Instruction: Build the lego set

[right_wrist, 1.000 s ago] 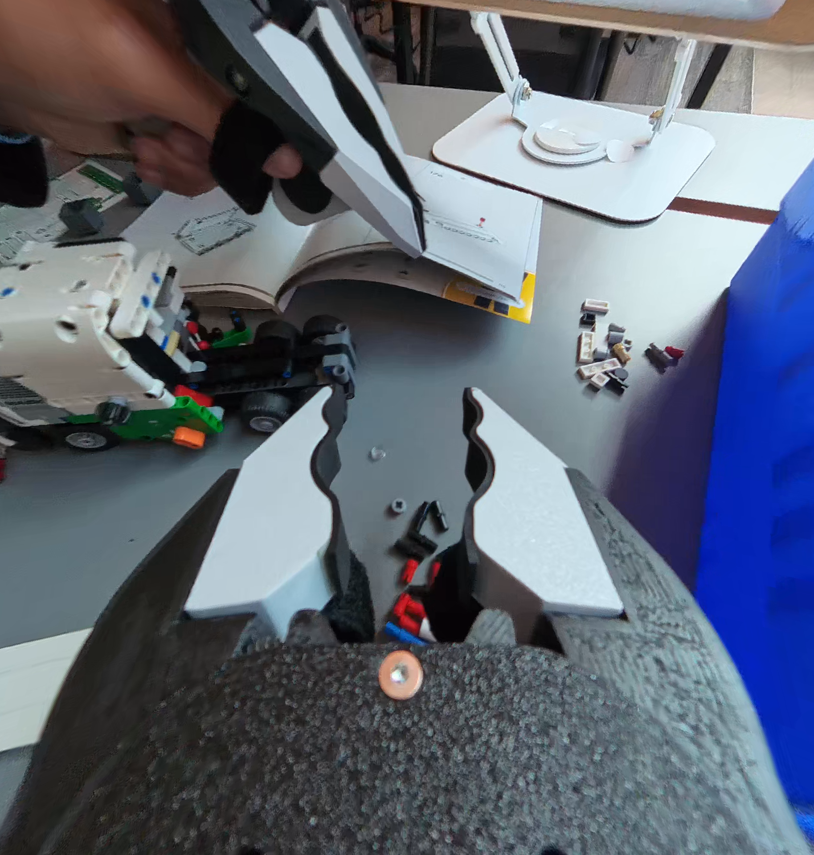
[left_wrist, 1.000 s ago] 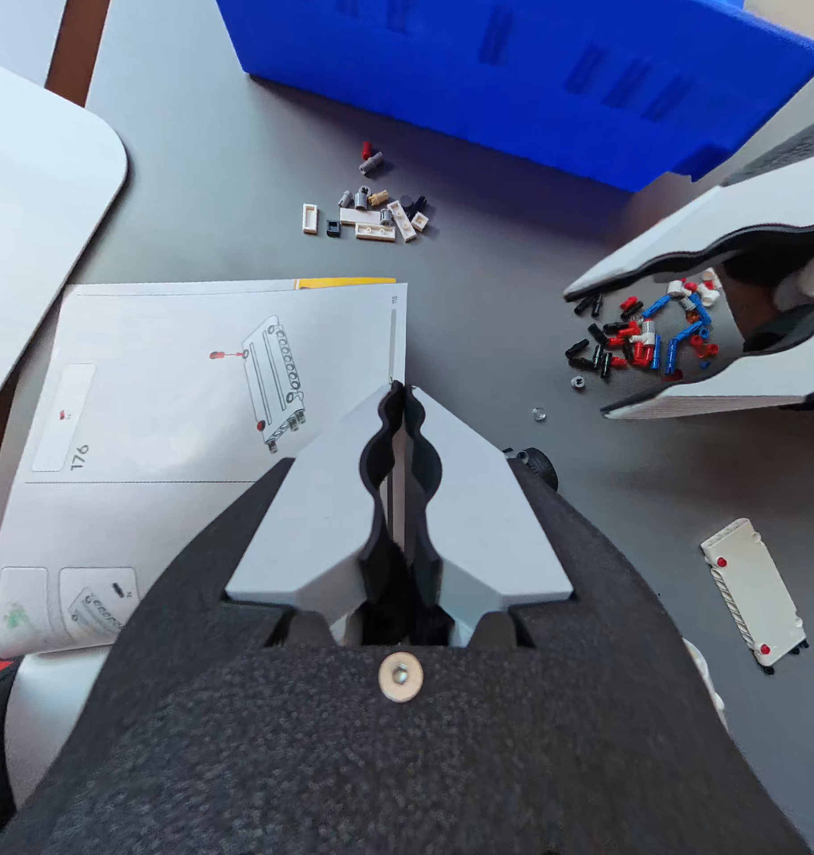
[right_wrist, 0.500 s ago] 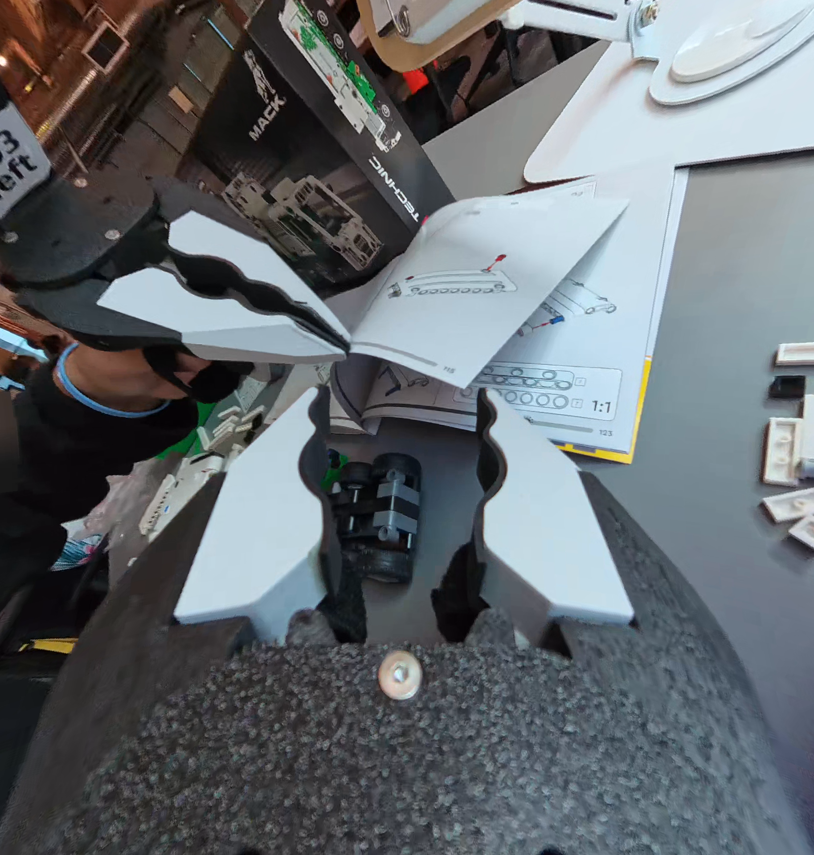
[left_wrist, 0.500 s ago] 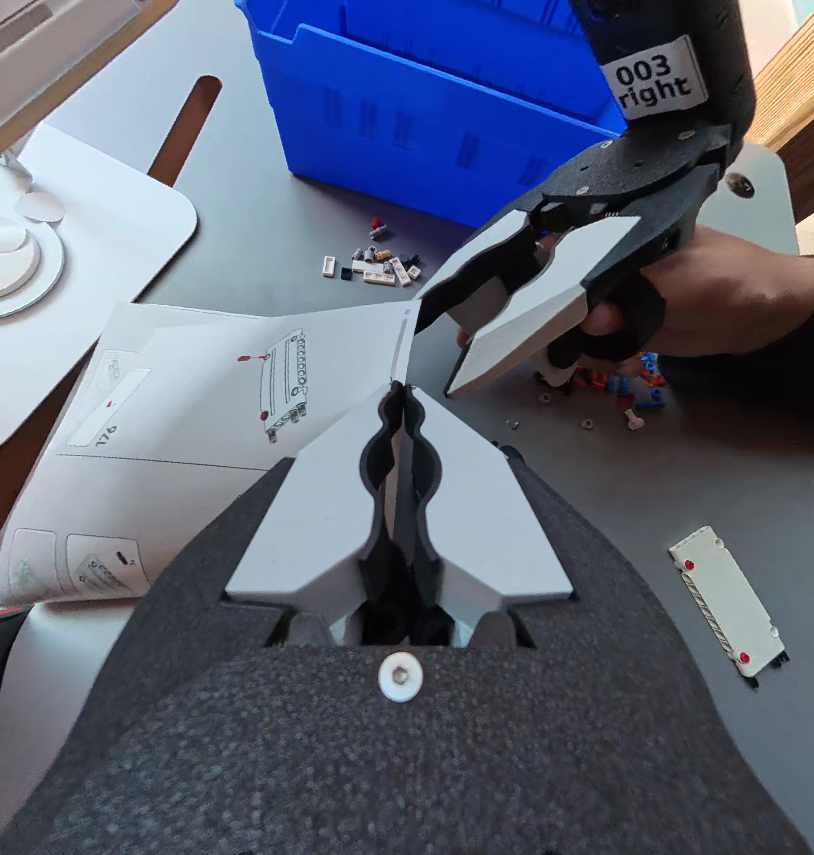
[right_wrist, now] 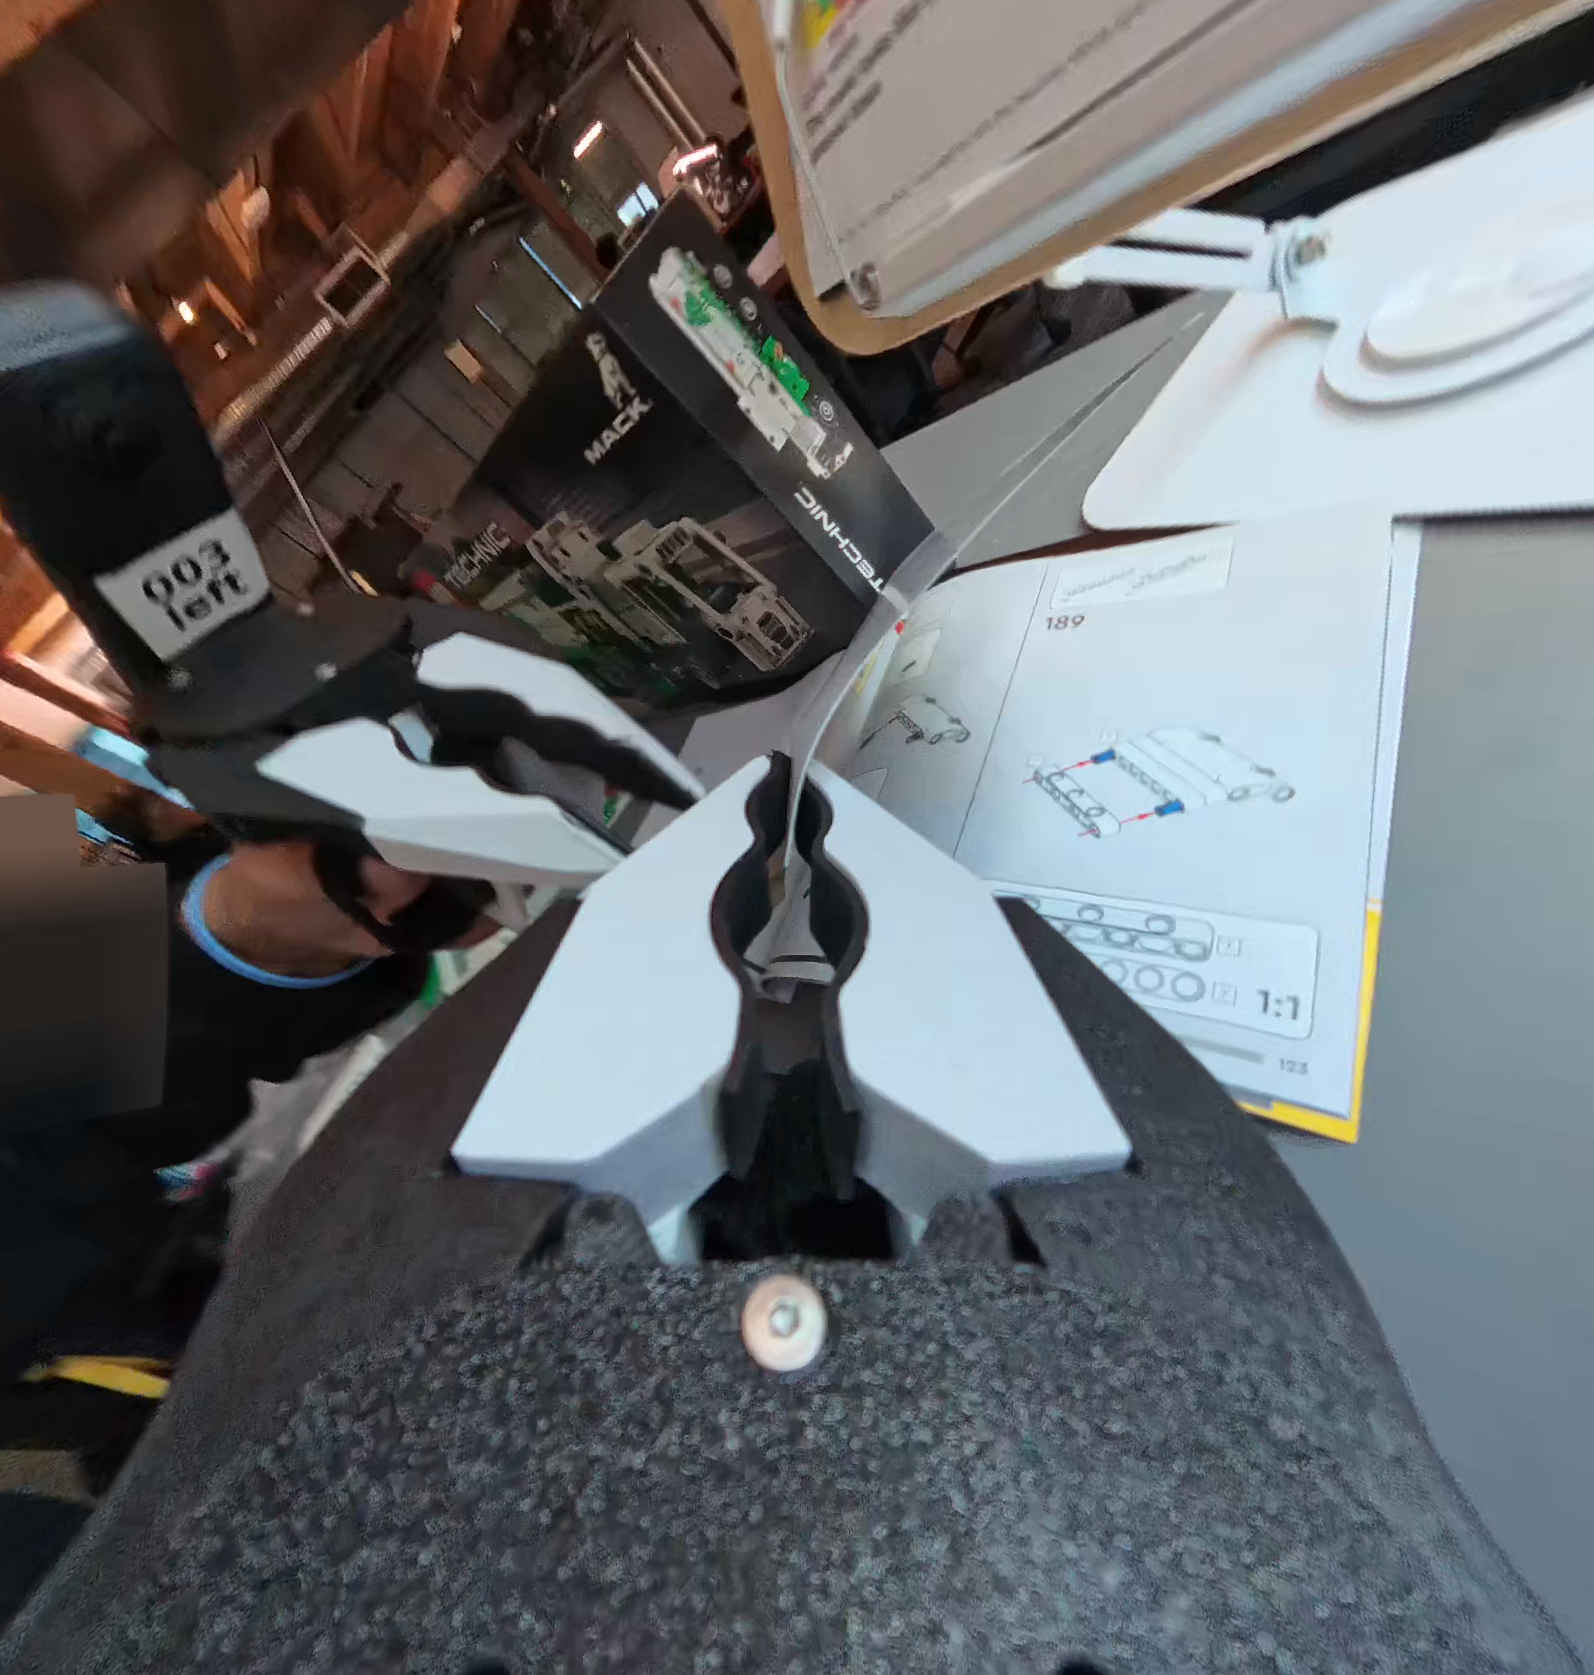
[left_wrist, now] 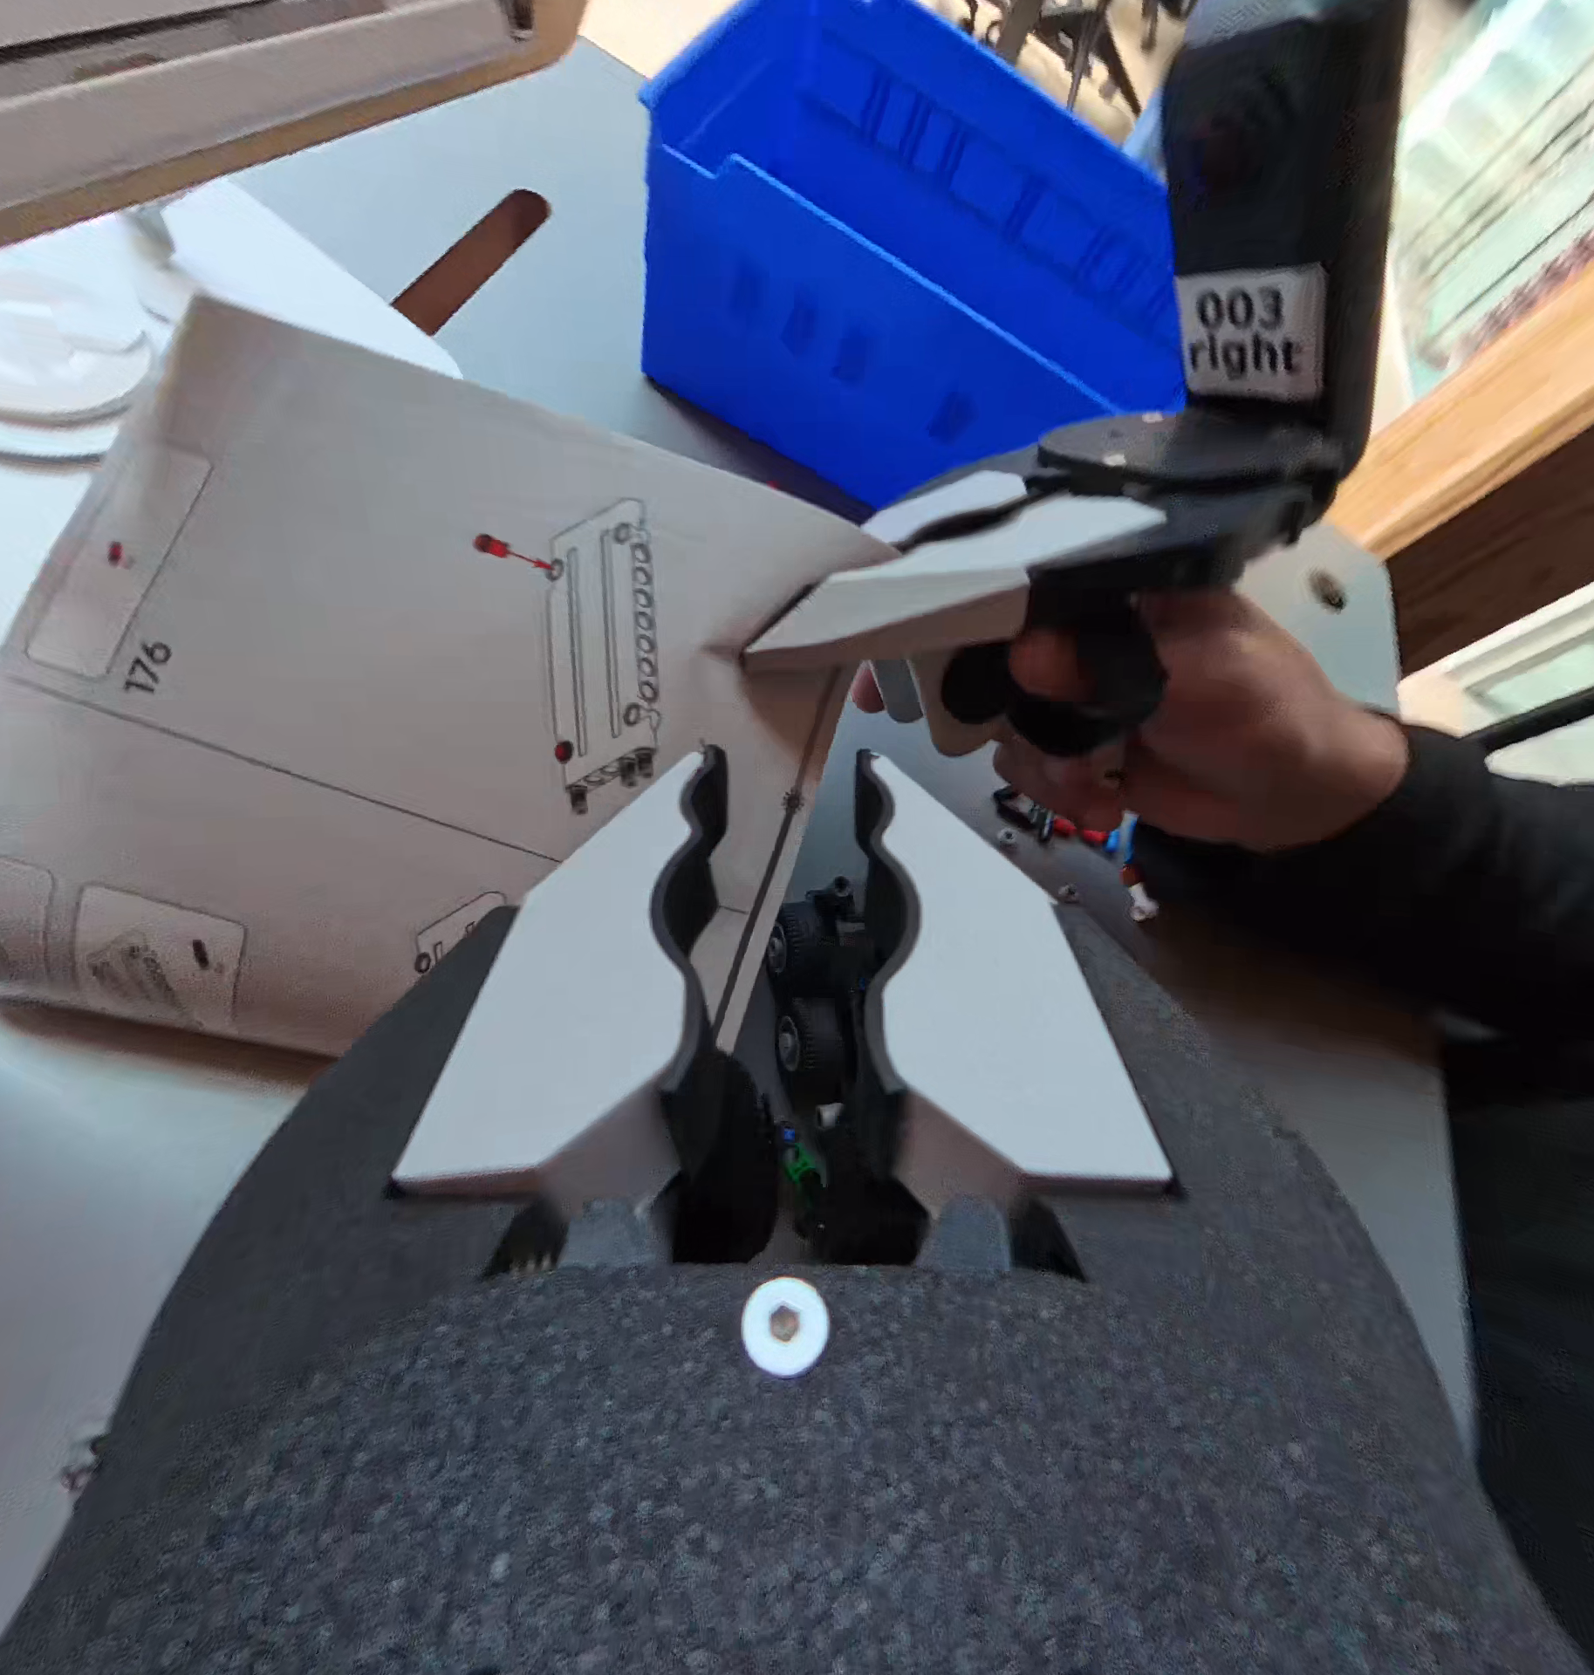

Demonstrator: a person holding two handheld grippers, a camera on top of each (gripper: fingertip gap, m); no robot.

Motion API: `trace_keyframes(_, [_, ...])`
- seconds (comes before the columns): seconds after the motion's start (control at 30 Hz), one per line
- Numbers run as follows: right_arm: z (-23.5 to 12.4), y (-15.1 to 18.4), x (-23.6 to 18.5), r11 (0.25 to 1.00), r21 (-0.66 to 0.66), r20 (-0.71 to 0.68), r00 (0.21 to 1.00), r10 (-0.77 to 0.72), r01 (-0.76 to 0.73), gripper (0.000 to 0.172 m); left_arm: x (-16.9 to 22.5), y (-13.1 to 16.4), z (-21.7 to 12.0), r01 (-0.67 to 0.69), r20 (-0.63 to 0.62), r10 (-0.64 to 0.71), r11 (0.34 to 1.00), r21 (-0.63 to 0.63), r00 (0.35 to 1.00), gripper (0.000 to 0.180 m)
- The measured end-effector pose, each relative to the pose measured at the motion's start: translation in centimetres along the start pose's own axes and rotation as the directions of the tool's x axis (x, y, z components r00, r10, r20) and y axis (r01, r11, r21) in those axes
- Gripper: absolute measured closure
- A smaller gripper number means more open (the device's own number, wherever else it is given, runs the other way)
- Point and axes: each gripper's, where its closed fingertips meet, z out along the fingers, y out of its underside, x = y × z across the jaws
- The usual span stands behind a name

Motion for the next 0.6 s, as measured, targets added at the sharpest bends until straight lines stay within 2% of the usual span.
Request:
trace_keyframes(0.03, [0.2,0.1,-0.6,0.994,-0.011,-0.021,0.994,-0.107,0.107,0.172,-0.3,-0.3,-0.7,0.087,-0.008,-0.087,0.996,0.02,0.996,0.14])
trace_keyframes(0.13, [1.1,0.3,-2.4,0.925,-0.054,-0.09,0.921,-0.38,0.377,0.17,-1.4,-1.2,-2.3,0.307,-0.063,-0.303,0.949,0.069,0.951,0.118])
trace_keyframes(0.27, [2.9,1.1,-4.8,0.805,-0.147,-0.12,0.798,-0.591,0.574,0.167,-2.4,-2.1,-4.4,0.485,-0.129,-0.471,0.866,0.122,0.873,0.113])
trace_keyframes(0.43, [5.6,2.5,-8.3,0.69,-0.229,-0.088,0.691,-0.718,0.687,0.165,-3.3,-0.4,-7.4,0.539,-0.079,-0.533,0.838,0.083,0.842,0.114])
trace_keyframes(0.53, [7.6,4.3,-10.1,0.641,-0.286,-0.018,0.665,-0.747,0.712,0.159,-4.1,1.3,-9.1,0.584,-0.064,-0.581,0.808,0.071,0.811,0.118])
trace_keyframes(0.6, [8.7,5.7,-11.2,0.617,-0.327,0.043,0.664,-0.747,0.716,0.156,-4.4,2.2,-10.1,0.604,-0.074,-0.599,0.794,0.071,0.797,0.129])
